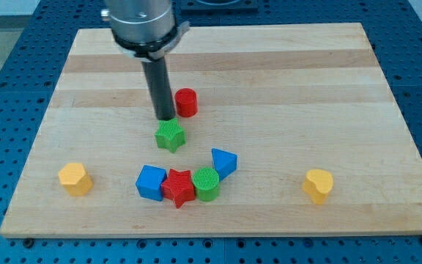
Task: Point at yellow hexagon
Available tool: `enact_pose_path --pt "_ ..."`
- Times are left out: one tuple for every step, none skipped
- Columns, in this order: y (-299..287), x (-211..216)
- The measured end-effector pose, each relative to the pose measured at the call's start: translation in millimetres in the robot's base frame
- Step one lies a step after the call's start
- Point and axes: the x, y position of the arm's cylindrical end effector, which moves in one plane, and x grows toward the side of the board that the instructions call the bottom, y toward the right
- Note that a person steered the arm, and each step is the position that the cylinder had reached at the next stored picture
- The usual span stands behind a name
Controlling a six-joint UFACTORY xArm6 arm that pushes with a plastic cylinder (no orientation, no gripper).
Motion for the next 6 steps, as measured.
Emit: enact_pose_path --pt "5.3 -2.0" --pt "-47.8 -5.3" --pt "-120.9 -4.8" --pt "-133.2 30.0" --pt "-119.0 60.9" --pt "-91.7 75.3"
